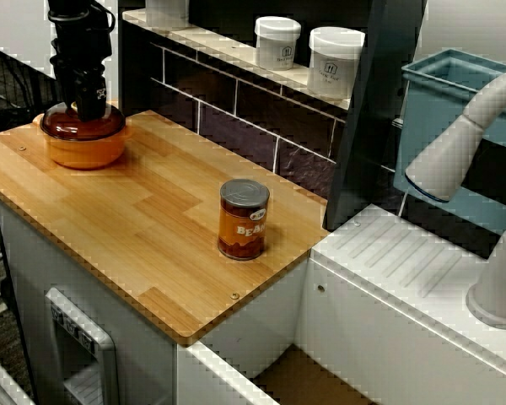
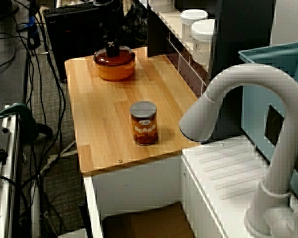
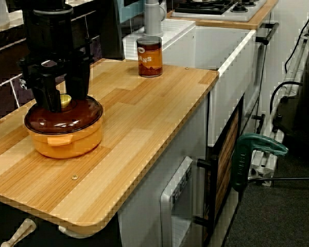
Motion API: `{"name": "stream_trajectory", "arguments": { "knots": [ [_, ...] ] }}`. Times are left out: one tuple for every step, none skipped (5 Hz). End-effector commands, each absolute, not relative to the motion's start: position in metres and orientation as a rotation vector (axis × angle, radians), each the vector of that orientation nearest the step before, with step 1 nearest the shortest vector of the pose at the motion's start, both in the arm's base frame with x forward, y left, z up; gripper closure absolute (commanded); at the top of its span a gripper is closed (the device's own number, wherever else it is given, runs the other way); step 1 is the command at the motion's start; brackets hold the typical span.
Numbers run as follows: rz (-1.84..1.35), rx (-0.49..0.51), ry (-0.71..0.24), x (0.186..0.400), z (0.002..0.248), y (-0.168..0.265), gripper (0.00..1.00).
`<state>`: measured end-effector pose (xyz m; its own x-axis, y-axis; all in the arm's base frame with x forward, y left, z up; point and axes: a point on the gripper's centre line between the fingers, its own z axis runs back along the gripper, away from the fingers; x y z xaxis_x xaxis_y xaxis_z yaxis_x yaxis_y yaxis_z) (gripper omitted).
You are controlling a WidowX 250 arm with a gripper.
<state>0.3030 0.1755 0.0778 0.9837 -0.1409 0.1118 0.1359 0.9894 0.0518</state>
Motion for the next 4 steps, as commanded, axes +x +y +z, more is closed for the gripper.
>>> {"name": "stream_trajectory", "arguments": {
  "knots": [
    [-0.118,0.064,-0.125,0.303,0.080,0.175,1.00],
    [-0.109,0.039,-0.122,0.305,0.087,0.173,1.00],
    [-0.120,0.006,-0.133,0.305,0.104,0.162,1.00],
    [-0.115,-0.009,-0.145,0.304,0.121,0.149,1.00]
  ]
}}
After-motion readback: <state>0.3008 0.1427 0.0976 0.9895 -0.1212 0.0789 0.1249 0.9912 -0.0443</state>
